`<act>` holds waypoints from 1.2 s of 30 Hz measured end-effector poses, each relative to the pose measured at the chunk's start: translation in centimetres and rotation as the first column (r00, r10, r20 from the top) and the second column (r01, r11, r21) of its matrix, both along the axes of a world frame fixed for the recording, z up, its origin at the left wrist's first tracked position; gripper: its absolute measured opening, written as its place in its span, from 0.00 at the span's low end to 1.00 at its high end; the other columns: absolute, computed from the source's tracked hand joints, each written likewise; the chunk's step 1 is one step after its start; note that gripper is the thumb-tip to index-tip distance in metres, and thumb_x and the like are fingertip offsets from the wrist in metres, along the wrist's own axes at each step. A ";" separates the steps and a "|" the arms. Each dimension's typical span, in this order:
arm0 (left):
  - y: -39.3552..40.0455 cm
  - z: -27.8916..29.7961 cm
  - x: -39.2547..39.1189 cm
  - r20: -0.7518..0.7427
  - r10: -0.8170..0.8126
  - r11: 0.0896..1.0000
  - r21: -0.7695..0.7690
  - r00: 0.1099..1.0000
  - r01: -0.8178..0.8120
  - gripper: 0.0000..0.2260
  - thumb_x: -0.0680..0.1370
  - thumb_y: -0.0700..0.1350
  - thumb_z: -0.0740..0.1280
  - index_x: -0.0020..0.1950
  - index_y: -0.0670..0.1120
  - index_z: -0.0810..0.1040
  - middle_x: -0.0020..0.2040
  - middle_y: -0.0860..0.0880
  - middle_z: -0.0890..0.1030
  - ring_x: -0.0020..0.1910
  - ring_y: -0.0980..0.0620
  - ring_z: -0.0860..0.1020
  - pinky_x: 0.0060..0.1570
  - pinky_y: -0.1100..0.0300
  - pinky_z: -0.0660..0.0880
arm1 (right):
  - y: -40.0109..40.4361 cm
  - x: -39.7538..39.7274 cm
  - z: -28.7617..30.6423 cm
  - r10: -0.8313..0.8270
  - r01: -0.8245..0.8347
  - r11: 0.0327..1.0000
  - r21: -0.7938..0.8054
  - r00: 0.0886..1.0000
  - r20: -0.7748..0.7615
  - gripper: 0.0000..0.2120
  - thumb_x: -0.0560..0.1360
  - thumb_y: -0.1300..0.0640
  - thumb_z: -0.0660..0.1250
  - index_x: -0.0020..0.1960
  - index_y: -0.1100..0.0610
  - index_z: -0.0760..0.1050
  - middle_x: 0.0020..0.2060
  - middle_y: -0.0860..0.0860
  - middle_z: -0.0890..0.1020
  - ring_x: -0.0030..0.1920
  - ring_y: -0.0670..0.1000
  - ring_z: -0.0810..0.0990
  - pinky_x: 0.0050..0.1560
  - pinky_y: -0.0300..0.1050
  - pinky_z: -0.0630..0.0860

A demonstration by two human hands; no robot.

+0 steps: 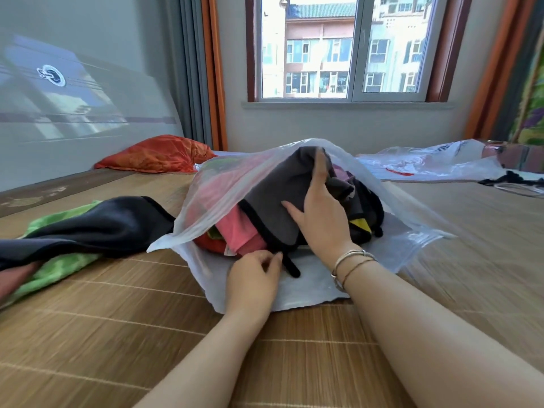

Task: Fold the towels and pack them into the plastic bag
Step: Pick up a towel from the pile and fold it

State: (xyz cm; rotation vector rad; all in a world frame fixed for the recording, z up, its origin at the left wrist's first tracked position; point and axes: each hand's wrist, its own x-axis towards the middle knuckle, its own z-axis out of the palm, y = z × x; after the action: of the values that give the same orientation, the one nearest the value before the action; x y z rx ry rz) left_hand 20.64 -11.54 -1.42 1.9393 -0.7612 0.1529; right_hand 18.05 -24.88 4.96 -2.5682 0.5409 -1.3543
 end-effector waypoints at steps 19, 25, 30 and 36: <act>0.3 -0.1 -1.2 0.140 -0.124 0.576 0.817 0.982 -0.043 0.24 0.82 0.60 0.40 0.78 0.60 0.41 0.79 0.55 0.40 0.78 0.48 0.38 0.71 0.34 0.36 | -1.3 8.7 1.5 -0.164 0.241 0.964 0.112 0.872 -0.462 0.40 0.70 0.23 0.46 0.77 0.37 0.41 0.78 0.58 0.44 0.77 0.62 0.42 0.69 0.71 0.40; 0.5 -0.3 -1.2 0.135 -0.126 0.610 0.792 0.983 -0.031 0.24 0.82 0.60 0.41 0.78 0.61 0.42 0.80 0.55 0.42 0.78 0.49 0.38 0.72 0.36 0.36 | -1.9 8.4 2.0 -0.113 0.203 0.971 0.126 0.855 -0.506 0.40 0.70 0.23 0.46 0.77 0.37 0.41 0.78 0.58 0.46 0.77 0.61 0.44 0.70 0.69 0.41; 0.6 0.1 -1.4 0.140 -0.120 0.711 0.703 0.983 -0.013 0.22 0.83 0.58 0.46 0.78 0.60 0.54 0.79 0.53 0.56 0.78 0.47 0.47 0.73 0.38 0.41 | -2.1 4.5 2.3 -0.041 0.083 0.994 0.073 0.890 -0.454 0.36 0.73 0.28 0.50 0.76 0.37 0.43 0.78 0.57 0.49 0.77 0.58 0.49 0.72 0.66 0.49; 3.9 2.2 -5.0 0.092 -0.121 0.840 0.540 0.988 0.053 0.16 0.83 0.47 0.52 0.61 0.50 0.78 0.61 0.48 0.76 0.63 0.46 0.70 0.65 0.50 0.66 | 0.9 -2.8 1.1 -0.042 0.051 0.999 0.003 0.854 -0.519 0.33 0.80 0.38 0.51 0.77 0.40 0.35 0.78 0.59 0.52 0.77 0.60 0.52 0.72 0.61 0.57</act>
State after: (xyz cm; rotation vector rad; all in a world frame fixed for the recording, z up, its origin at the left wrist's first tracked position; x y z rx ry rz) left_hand 15.67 -7.66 0.81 2.4367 -1.0573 -0.0032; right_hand 15.21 -23.96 6.09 -2.9186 0.6929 -0.6357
